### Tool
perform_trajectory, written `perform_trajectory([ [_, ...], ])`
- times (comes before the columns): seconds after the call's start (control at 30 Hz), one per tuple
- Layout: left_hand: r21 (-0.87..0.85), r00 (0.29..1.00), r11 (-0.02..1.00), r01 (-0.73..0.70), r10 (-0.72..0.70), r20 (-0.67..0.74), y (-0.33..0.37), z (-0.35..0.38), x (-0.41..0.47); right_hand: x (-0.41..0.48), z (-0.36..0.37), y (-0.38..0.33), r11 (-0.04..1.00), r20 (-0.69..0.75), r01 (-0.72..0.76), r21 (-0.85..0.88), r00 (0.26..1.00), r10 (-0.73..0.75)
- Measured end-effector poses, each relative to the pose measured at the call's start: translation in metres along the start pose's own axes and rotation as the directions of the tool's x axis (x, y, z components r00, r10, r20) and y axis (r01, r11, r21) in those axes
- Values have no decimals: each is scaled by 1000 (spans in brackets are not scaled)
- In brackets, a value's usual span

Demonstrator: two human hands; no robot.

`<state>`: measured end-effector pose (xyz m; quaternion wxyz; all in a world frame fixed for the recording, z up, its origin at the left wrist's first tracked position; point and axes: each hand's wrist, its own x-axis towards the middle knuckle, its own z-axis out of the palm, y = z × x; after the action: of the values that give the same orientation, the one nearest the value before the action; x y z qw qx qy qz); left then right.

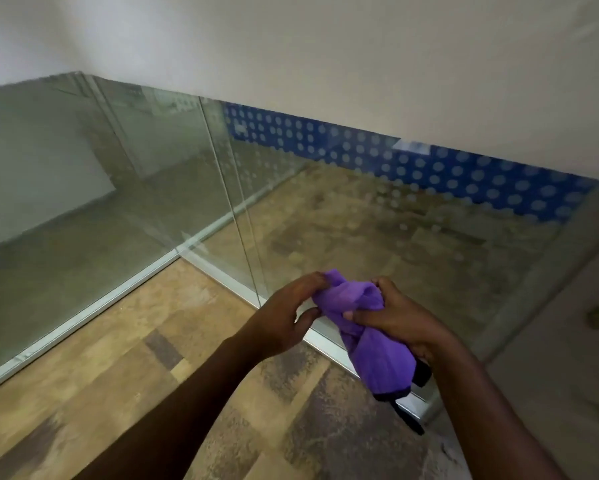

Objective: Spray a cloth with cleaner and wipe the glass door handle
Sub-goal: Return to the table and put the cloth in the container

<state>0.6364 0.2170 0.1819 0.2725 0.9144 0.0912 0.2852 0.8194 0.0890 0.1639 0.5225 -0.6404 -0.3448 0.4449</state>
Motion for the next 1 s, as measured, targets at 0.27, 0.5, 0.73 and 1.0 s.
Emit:
perform_trajectory([
  [0.27, 36, 965, 970, 239, -234, -119, -29, -37, -42, 21, 57, 8, 933, 240, -144, 329, 968, 65],
  [0.5, -57, 797, 834, 548, -542, -267, -49, -54, -73, 58, 66, 60, 718, 449, -531, 450, 830, 331],
  [0.73, -54, 584, 663, 746, -692, -424, -58, -76, -101, 93, 120, 68, 417, 730, -703, 576, 672, 125],
  [1.0, -102, 350, 472, 876, -766, -539, -57, -92, -151, 107, 173, 79, 446, 861, -802, 397, 494, 121],
])
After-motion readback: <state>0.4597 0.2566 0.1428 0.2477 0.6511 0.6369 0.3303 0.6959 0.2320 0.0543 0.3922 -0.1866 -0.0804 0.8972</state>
